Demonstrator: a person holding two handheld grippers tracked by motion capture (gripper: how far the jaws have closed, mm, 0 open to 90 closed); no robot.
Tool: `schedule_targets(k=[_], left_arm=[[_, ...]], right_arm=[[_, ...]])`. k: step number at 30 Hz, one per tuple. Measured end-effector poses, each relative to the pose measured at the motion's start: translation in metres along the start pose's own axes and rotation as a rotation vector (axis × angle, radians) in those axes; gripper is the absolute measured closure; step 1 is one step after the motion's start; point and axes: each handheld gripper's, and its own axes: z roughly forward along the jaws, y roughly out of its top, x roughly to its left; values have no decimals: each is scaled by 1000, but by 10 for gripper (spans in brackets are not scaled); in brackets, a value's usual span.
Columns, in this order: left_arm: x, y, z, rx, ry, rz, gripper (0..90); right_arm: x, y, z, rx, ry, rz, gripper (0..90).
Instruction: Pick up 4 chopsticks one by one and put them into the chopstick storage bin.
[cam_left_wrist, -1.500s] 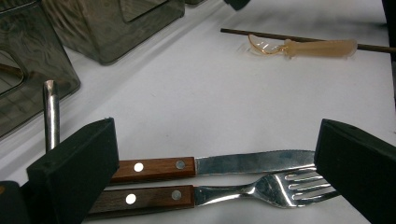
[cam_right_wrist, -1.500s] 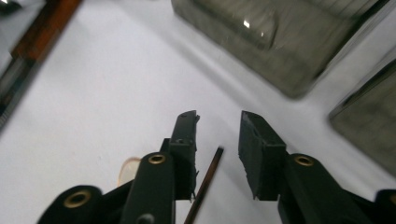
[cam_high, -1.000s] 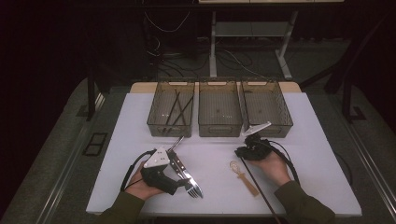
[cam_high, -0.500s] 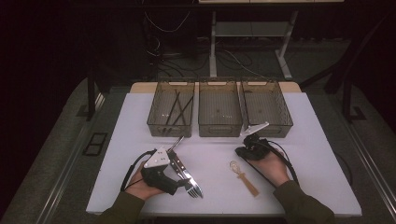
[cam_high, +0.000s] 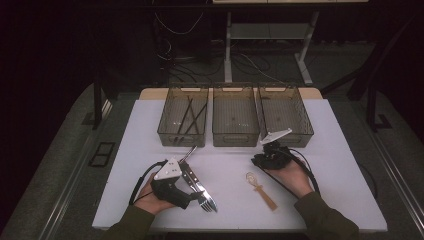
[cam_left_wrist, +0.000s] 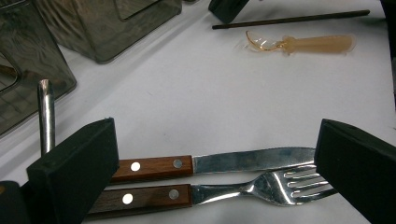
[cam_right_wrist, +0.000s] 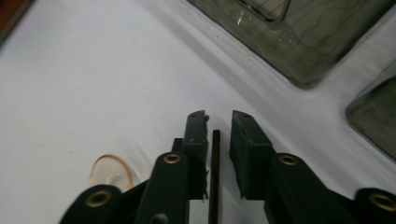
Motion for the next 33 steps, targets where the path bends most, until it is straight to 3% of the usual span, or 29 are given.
schedule_targets(k=[7,17,23,33], left_arm=[[-1,0,1,-6,1,-7,0],[0,0,0,2,-3,0,0],[0,0,1,2,-3,-7,0],[0,0,0,4,3,-6,0]], right_arm=[[-1,-22,-33,-4,29,-23,682],[0,-75,-67,30,-2,-5,734],[6,-92,-72,59,-14,-6,758],[8,-92,-67,82,-39,-35,813]])
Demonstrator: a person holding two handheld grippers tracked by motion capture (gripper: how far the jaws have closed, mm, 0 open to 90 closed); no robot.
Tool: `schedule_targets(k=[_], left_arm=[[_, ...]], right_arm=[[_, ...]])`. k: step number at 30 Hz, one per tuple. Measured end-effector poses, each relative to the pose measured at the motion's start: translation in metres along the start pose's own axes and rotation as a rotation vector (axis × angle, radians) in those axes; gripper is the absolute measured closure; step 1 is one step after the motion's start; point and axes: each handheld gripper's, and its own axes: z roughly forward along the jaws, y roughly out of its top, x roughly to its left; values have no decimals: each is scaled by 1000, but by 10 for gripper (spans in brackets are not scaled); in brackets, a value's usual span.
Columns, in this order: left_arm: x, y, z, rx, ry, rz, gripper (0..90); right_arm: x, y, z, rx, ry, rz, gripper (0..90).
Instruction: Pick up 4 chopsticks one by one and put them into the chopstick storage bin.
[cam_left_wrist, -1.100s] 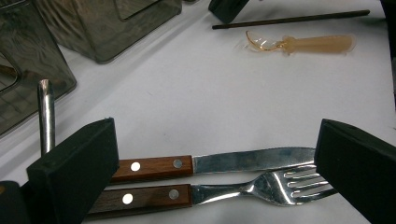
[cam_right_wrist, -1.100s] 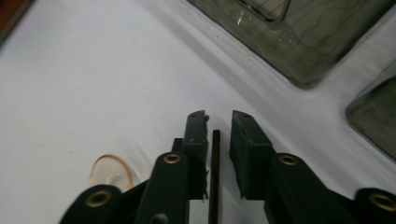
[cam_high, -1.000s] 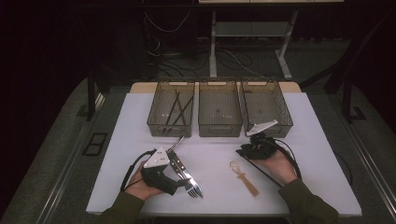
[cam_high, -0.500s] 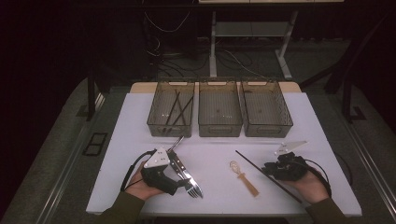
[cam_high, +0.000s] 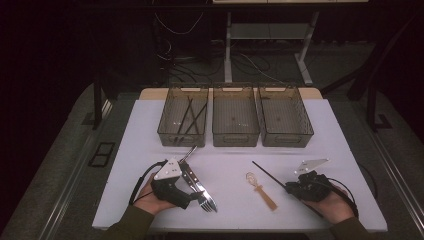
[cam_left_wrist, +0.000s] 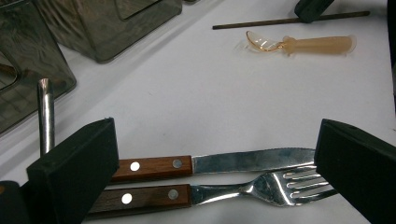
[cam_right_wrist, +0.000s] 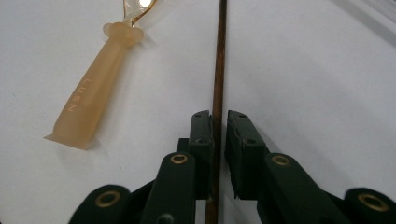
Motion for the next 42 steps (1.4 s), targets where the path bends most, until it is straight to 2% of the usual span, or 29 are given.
schedule_targets(k=[4,14,25,30,36,42], left_arm=[[0,0,0,0,4,0,0],[-1,0,0,0,4,2,0],[0,0,0,-1,5,-7,0],[2,0,-1,-4,-1,-7,0],[4,-1,-3,-42,-14,-34,0],[6,-4,-7,-26,-11,-32,0]], right_arm=[[1,0,0,3,-18,-2,843],[-2,1,0,2,1,39,852],[-9,10,-10,-62,15,61,852],[-14,21,-13,-113,40,67,852],[-19,36,-14,-155,59,85,852],[-20,48,-15,-181,62,89,852]])
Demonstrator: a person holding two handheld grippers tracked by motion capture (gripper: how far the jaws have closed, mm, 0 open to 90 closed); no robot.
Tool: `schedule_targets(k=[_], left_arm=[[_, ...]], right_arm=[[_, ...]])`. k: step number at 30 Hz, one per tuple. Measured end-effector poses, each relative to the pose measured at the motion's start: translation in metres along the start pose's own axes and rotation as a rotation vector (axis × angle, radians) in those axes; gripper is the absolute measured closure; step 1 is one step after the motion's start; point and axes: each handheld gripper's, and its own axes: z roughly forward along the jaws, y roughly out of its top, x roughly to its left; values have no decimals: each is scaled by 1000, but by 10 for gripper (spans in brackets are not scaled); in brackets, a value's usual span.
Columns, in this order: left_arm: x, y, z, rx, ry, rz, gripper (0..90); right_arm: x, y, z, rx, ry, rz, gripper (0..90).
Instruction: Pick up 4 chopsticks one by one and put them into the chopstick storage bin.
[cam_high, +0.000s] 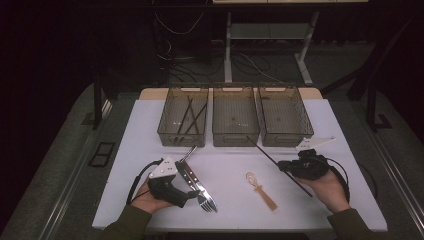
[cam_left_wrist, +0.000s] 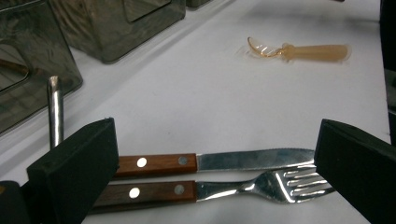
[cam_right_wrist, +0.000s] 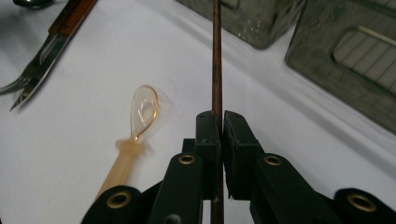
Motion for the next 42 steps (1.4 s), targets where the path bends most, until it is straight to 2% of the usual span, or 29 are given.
schedule_targets(k=[8,14,21,27,34,42], left_arm=[[-4,-1,1,18,1,15,0],[-3,-2,1,21,6,9,0],[-3,-2,1,22,7,9,0],[-3,-3,2,24,3,7,0],[-2,-3,3,36,26,8,0],[-2,-3,3,38,28,6,0]], right_arm=[[4,22,10,-40,11,-15,852],[5,42,19,-79,22,-20,852],[12,64,36,-101,42,-36,852],[20,81,50,-144,56,-31,852],[28,107,63,-167,58,-38,852],[36,141,80,-184,71,-42,852]])
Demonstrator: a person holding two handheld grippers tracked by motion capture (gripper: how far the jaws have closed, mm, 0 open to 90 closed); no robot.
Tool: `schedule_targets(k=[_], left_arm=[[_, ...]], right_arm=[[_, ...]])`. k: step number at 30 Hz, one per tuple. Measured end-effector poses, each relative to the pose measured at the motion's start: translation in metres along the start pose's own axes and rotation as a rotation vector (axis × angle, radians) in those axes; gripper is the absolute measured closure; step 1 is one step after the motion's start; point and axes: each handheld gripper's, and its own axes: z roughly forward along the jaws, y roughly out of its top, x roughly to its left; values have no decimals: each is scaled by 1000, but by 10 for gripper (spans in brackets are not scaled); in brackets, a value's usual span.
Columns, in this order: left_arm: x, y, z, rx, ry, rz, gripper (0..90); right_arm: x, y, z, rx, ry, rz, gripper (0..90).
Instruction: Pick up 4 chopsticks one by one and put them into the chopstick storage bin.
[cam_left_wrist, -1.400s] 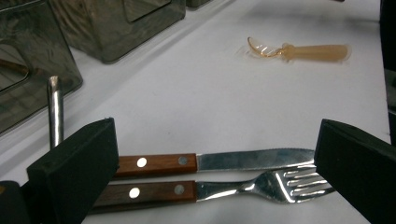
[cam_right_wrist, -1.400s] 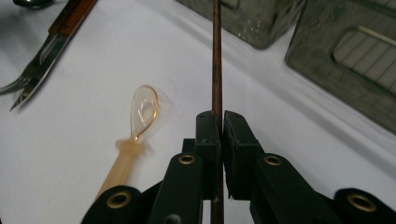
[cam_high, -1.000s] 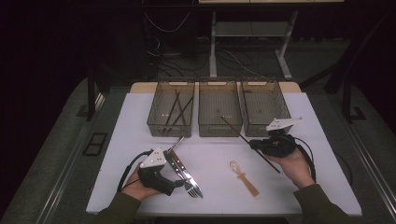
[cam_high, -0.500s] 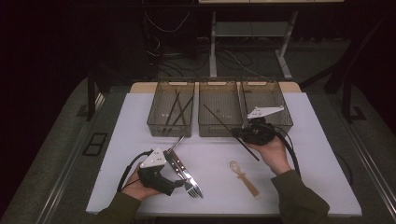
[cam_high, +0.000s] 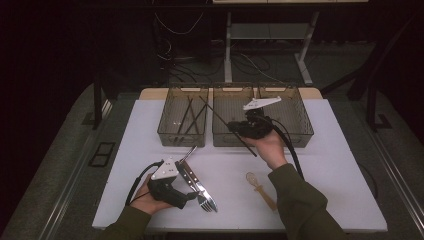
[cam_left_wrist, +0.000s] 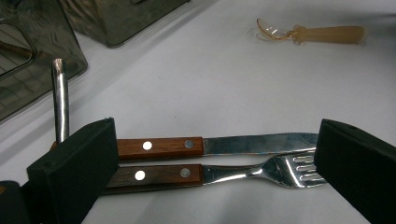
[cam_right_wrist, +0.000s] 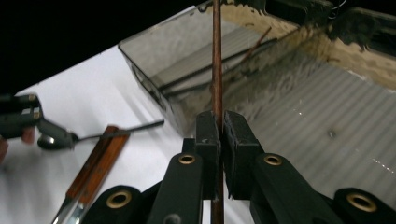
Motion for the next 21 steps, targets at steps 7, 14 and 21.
schedule_targets(k=[7,14,21], left_arm=[[1,0,0,0,6,-2,0],[1,0,0,0,-1,2,0],[1,1,0,-2,-9,1,0]], right_arm=[[6,28,22,-28,0,-3,852],[14,52,47,-33,-1,-23,852],[24,75,73,-47,-3,-37,852]])
